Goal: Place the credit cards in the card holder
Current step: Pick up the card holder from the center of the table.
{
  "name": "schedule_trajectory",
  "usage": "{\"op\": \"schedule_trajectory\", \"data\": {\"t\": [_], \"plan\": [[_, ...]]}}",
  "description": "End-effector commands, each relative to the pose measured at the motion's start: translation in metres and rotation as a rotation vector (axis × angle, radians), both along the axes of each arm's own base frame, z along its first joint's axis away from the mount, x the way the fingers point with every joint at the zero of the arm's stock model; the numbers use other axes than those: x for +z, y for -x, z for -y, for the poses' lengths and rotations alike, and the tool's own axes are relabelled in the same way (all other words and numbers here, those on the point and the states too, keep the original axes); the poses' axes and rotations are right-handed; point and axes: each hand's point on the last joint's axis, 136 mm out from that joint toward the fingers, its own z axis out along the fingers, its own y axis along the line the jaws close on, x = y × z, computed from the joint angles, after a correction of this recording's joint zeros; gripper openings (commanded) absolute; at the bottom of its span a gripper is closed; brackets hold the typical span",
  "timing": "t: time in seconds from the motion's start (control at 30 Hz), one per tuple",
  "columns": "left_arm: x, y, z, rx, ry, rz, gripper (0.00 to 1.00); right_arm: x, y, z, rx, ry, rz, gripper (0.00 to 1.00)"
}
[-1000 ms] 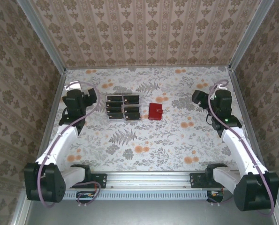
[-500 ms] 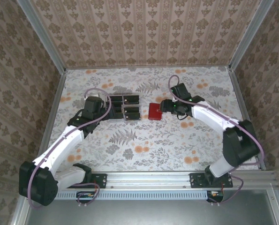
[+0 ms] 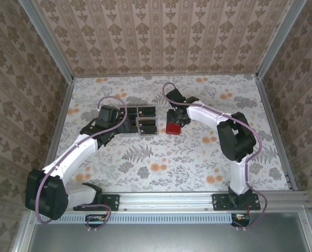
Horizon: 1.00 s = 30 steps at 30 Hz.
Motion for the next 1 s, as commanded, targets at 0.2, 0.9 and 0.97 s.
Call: {"op": "schedule_trajectory", "data": {"t": [0.2, 0.9, 0.97], "plan": [[0.008, -0.013, 0.009, -0.008, 0.047, 0.020, 1.00, -0.011, -0.002, 0.009, 0.014, 0.135, -0.020, 0.54], [0.000, -0.013, 0.006, 0.002, 0.050, 0.009, 1.00, -0.034, 0.003, 0.008, 0.049, 0.207, -0.063, 0.43], [0.000, -0.014, 0.006, 0.006, 0.052, 0.010, 1.00, -0.034, 0.005, 0.009, 0.051, 0.211, -0.061, 0.43]]}}
